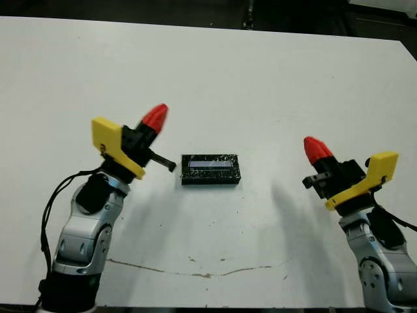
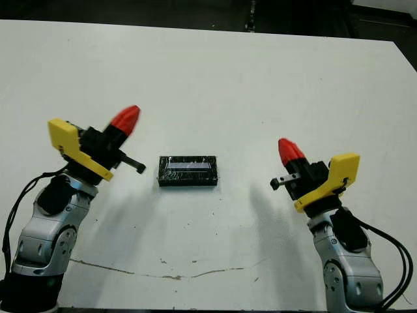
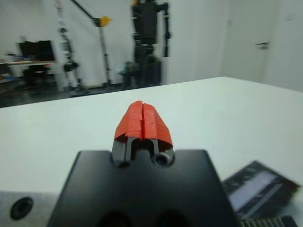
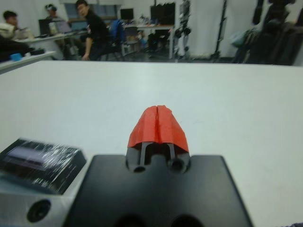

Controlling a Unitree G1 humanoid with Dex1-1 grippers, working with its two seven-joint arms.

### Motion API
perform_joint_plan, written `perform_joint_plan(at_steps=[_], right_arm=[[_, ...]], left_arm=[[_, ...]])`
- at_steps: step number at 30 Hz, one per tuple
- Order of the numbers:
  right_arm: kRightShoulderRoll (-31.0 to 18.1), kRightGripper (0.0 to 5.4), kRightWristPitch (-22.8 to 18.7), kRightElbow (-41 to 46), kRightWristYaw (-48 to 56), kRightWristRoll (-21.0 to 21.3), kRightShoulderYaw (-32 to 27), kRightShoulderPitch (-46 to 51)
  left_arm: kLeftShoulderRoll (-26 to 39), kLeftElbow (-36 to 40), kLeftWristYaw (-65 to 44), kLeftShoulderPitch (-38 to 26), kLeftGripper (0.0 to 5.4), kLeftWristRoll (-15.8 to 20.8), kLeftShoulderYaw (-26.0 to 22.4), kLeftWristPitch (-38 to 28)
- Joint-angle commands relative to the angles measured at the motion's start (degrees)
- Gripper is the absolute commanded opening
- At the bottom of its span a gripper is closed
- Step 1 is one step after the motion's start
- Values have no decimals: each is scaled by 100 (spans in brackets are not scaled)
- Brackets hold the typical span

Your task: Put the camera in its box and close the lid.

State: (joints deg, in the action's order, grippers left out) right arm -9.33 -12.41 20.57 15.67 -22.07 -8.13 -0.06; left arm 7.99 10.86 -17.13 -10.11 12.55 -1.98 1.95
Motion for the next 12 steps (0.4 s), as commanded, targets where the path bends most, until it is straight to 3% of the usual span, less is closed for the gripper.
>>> perform_joint_plan(at_steps=[1, 5, 12], right_arm=[[136, 0, 161, -135, -269, 239, 41, -66], [296, 0, 238, -133, -484, 410, 118, -80], [364, 0, 203, -98, -569, 438, 153, -52]], left_arm=[[-42, -402, 236, 140, 1, -137, -214, -348], [-153, -694, 477, 242, 1, -172, -388, -694], [-295, -641, 628, 518, 1, -139, -400, -721]])
